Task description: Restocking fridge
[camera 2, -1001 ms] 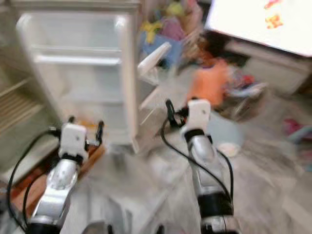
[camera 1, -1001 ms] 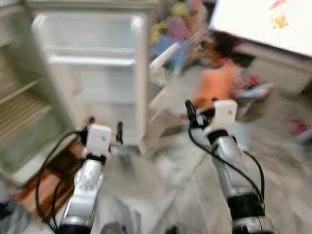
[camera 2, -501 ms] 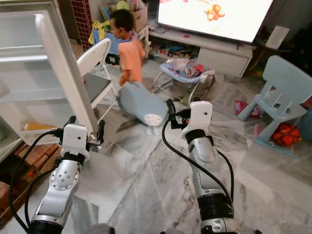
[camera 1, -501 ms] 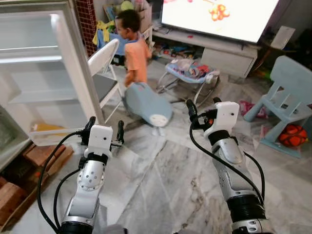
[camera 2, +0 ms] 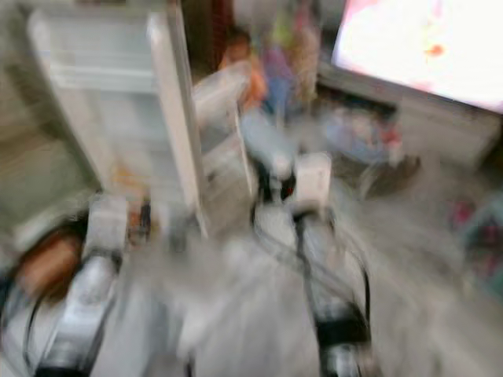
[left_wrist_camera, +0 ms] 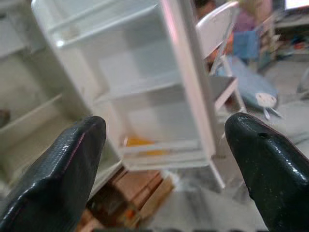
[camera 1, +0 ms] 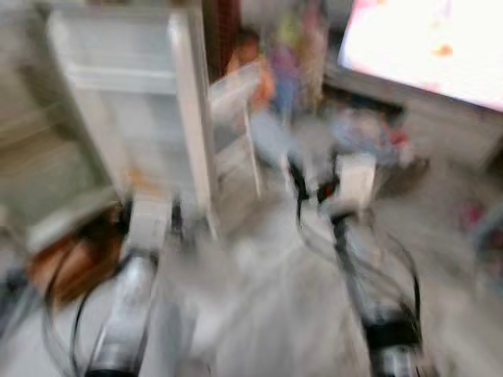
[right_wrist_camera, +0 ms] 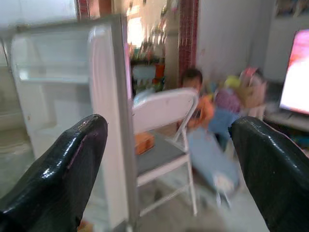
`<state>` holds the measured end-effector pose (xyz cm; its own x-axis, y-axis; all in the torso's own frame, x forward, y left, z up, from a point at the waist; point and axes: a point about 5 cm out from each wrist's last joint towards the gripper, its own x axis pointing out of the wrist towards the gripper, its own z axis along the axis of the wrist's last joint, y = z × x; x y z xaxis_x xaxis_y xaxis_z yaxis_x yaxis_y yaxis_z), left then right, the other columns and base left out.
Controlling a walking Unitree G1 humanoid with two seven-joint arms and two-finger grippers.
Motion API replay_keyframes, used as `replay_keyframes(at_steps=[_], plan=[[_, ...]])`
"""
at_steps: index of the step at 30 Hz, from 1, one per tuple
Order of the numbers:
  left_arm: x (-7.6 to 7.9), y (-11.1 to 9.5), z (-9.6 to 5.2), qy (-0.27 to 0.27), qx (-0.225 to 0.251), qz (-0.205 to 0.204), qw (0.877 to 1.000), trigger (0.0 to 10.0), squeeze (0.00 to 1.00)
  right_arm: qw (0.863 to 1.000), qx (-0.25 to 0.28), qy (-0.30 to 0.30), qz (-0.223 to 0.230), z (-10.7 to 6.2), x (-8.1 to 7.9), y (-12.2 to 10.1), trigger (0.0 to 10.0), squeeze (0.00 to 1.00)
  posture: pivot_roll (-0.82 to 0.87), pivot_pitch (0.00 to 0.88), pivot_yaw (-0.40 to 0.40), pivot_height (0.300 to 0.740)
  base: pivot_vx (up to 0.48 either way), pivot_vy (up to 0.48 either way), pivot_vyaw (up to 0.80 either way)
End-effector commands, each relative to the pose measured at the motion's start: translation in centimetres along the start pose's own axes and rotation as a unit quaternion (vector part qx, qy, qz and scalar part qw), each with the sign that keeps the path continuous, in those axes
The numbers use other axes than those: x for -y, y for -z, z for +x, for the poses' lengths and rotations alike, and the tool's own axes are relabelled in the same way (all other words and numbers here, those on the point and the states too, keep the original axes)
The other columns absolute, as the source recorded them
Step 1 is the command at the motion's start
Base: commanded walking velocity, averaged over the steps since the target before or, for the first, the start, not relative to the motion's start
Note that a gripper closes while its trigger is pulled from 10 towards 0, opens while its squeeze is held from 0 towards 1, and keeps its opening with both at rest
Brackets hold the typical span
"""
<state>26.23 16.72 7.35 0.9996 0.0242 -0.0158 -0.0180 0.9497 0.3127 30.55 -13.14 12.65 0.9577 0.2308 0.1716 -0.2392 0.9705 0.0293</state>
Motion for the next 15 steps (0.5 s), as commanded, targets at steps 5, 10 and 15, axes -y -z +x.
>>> replay_keyframes(at_steps=[5,10,15], plan=[[-0.56,-0.60,0.45,-0.010,0.011,0.008,1.000,10.0,0.00,1.000,0.017,-0.015,-0.002,0.74,-0.72,-0.83,10.0,0.00,0.12,0.000,-0.025,0.740,0.450,0.000,0.60],[-0.58,-0.57,0.44,-0.011,0.010,0.010,1.000,10.0,0.00,1.000,0.017,-0.016,0.003,0.73,-0.73,-0.78,10.0,0.00,0.12,0.000,-0.026,0.740,0.448,0.000,0.56],[-0.55,-0.39,0.41,-0.016,0.001,0.010,1.000,10.0,0.00,0.999,0.017,-0.027,0.003,0.83,-1.01,-0.80,10.0,0.00,0.12,0.000,-0.029,0.740,0.410,-0.120,0.51]])
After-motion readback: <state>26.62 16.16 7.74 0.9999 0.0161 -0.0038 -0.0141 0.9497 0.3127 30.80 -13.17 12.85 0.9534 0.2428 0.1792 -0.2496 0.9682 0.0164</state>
